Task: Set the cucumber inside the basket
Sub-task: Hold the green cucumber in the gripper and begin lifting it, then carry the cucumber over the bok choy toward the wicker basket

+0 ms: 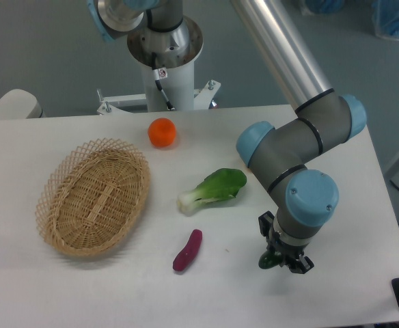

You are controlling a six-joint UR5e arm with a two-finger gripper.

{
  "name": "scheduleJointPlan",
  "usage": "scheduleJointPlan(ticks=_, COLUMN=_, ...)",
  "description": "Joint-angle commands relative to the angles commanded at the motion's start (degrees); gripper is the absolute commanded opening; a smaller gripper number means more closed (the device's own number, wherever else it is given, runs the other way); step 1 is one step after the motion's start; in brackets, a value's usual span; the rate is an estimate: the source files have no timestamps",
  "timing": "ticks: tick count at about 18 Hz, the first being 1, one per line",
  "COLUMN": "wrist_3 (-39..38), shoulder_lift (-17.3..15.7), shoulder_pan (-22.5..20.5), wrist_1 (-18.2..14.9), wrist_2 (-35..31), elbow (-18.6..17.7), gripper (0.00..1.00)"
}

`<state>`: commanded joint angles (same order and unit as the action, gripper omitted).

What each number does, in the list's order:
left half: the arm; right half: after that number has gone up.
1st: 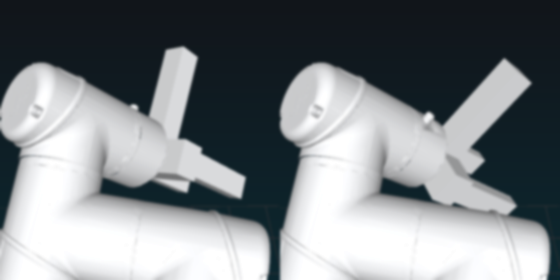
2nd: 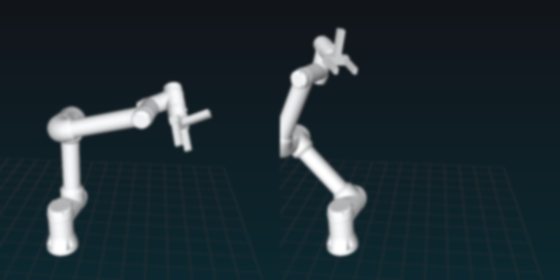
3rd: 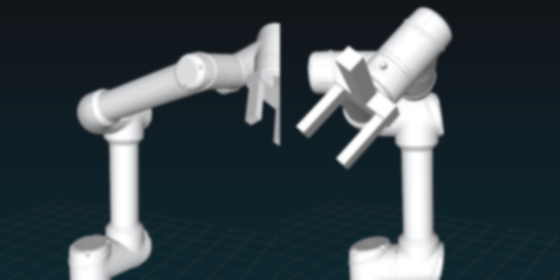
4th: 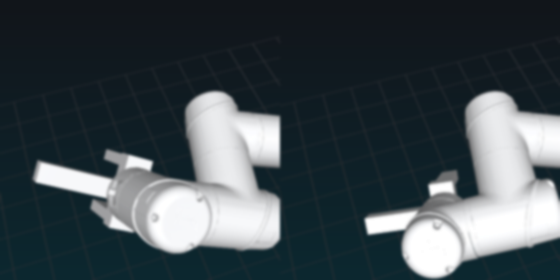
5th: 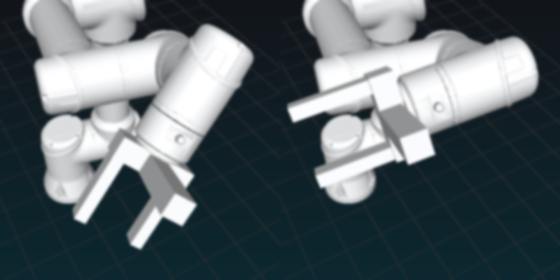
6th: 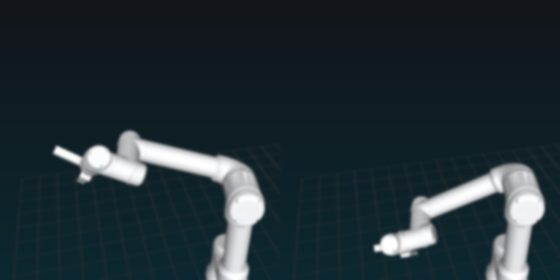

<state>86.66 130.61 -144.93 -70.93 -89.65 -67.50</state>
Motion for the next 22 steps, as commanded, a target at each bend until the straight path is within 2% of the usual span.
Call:
scheduleJointPlan(ticks=13, wrist_3=-1.6, shoulder_lift=-0.8, shoulder_pan=1.7, wrist_1=-0.4, wrist_2=0.0, elbow=-0.7, gripper=0.13)
scheduleJointPlan(ticks=16, wrist_3=-4.1, shoulder_lift=-1.8, shoulder_pan=2.6, wrist_1=-0.5, wrist_2=1.3, elbow=-2.5, gripper=0.12)
scheduleJointPlan(ticks=22, wrist_3=-4.3, shoulder_lift=-5.2, shoulder_pan=5.3, wrist_1=-0.6, wrist_2=1.4, elbow=-6.6, gripper=0.11)
